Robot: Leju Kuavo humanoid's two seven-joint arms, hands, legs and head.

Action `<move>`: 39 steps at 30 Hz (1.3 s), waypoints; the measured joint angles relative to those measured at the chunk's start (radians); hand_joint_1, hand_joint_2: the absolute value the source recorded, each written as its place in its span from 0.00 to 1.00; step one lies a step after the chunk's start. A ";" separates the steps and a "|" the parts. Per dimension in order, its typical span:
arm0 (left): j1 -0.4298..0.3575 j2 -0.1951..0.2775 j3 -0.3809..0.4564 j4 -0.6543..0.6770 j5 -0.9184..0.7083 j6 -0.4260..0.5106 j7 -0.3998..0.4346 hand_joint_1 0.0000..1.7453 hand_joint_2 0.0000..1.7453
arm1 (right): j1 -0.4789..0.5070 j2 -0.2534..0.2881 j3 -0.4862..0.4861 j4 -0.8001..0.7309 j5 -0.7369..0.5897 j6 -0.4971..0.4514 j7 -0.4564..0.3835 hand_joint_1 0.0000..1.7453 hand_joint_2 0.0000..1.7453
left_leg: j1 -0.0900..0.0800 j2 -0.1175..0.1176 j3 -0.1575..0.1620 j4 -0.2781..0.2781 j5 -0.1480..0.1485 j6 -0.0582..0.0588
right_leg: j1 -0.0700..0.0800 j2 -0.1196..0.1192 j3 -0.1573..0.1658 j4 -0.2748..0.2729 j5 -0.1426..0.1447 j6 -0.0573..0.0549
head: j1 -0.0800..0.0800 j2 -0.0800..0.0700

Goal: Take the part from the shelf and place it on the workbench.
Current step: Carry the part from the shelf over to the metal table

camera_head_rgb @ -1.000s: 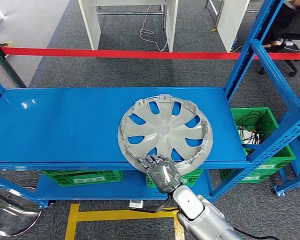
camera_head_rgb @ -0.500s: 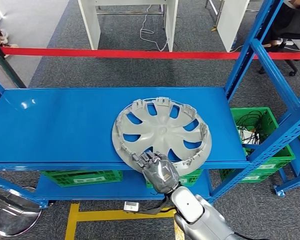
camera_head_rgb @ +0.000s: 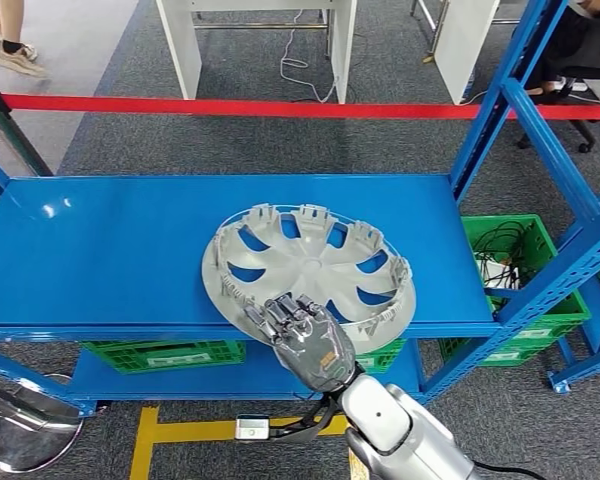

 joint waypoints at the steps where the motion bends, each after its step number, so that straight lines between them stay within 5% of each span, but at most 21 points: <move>1: 0.000 0.000 0.000 0.000 0.000 0.000 0.000 0.00 0.00 | -0.003 -0.006 0.009 -0.013 0.000 0.000 0.005 1.00 1.00 | 0.000 0.000 0.000 0.000 0.000 0.000 | 0.000 0.000 0.000 0.000 0.000 0.000 | 0.000 0.000; 16: -0.001 0.000 0.000 0.000 -0.003 0.001 0.004 0.00 0.00 | -0.028 -0.056 0.064 -0.133 0.000 0.000 0.003 1.00 1.00 | 0.000 0.000 0.000 0.000 0.000 0.000 | 0.000 0.000 0.000 0.000 0.000 0.000 | 0.000 0.000; 39: -0.001 0.000 -0.001 0.000 -0.004 0.001 0.008 0.00 0.00 | -0.025 -0.064 0.081 -0.143 0.000 0.001 -0.005 1.00 1.00 | 0.000 0.000 0.000 0.000 0.000 0.000 | 0.000 0.000 0.000 0.000 0.000 0.000 | 0.000 0.000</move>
